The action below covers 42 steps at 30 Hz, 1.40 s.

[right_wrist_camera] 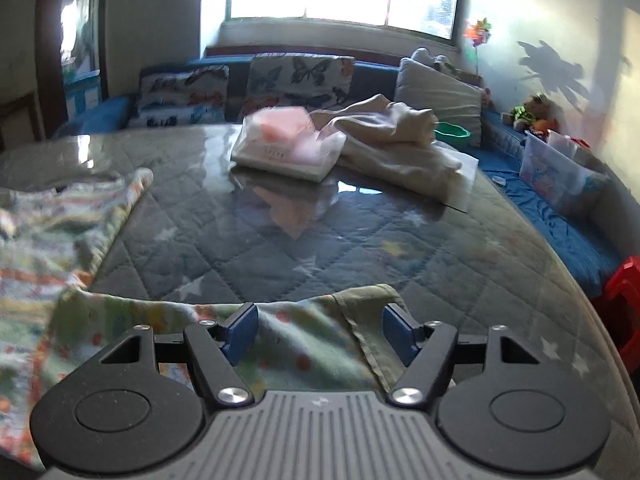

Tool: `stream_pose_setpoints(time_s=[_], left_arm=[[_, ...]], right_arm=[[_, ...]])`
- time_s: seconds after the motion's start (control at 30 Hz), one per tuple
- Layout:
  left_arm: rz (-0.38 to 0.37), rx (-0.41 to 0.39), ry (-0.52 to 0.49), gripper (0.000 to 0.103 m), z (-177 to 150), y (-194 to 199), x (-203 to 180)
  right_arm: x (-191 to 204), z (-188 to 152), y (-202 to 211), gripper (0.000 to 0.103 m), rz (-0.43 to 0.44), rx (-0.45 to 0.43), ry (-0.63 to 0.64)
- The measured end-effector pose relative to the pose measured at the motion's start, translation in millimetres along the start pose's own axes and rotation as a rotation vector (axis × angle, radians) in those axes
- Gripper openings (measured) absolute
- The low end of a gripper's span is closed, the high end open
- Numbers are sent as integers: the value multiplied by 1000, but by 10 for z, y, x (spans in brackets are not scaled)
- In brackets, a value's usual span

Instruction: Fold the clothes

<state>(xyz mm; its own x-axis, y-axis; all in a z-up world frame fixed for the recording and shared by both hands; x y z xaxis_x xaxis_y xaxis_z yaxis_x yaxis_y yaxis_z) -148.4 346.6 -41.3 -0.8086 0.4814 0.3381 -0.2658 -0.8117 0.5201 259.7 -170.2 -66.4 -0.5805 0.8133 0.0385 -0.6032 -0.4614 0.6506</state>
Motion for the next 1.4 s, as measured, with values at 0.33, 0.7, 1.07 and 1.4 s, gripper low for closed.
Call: stream_pose_setpoints(time_s=[0.33,0.7,1.07,1.4], left_arm=[[-11,-1,-3,17,29,58,15],[-142,-96,7,28,212,614,-136],[-509,-132,-90,34,290,1176,-1035],[-718,-144,-229,34,43,1578,-1800]], right_arm=[[-41,-35,212,70,-6,-11,-14],[850,-367,528,71,247,33,176],[868,-411,630,75,195,44,192],[1123,3,288,75,218,-35,150]])
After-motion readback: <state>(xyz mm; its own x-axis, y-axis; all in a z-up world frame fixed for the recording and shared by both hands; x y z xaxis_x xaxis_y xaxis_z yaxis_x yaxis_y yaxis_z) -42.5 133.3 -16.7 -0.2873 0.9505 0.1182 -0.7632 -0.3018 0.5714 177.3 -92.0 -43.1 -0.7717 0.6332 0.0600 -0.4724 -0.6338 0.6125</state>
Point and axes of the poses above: each gripper's, at about its wrist camera, not at the fingertips, and y roughly against the way its jaws point, x to its left, z to its top, the point moved 3 cm from there along -y, roughly the way its jaws point, and after that the axes turned 11 degrees about z, right-handed, at the moved point
